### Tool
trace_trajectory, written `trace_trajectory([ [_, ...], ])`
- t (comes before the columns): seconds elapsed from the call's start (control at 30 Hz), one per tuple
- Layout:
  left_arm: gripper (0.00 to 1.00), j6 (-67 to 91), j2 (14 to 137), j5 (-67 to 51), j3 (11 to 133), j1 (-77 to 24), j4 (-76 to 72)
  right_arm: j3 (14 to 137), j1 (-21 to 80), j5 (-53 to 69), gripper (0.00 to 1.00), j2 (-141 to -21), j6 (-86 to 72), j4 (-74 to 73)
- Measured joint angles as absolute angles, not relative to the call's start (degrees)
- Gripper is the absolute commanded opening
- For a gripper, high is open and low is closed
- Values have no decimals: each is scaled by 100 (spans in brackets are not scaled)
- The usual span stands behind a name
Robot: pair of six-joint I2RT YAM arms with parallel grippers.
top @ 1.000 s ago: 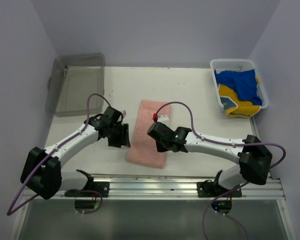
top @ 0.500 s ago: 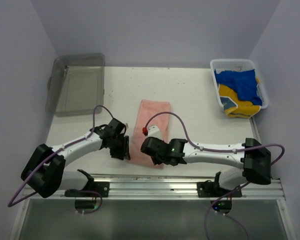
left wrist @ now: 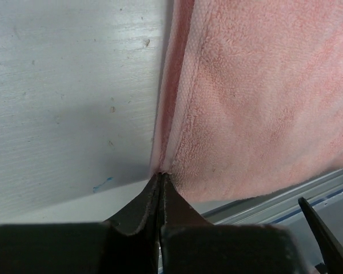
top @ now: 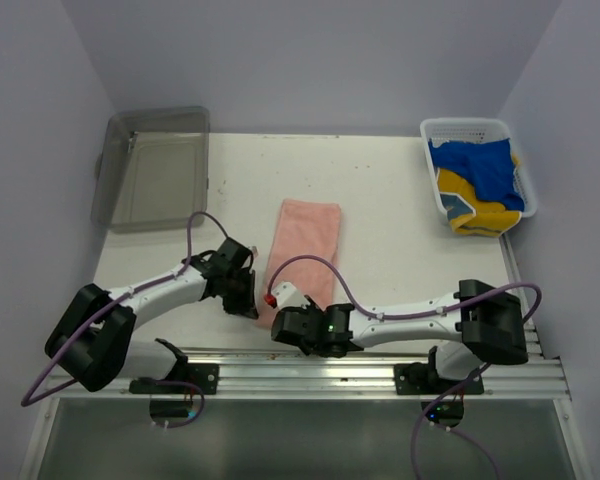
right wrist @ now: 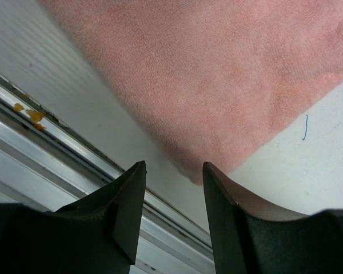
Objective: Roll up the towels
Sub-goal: Fold the towel
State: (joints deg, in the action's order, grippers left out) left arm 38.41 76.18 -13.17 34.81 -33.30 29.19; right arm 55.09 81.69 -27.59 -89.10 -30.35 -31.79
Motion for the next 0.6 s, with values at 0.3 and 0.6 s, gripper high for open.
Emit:
trace_trajectory([
  [0.3, 0, 3861, 7721, -1332, 3481, -3330, 2873, 5157, 8182, -2952, 27, -9463, -2873, -2484],
  [0.6, 23, 3935, 7467, -1199, 3614, -3330, 3015, 5118, 8202, -3260, 10, -9463, -2888, -2443],
])
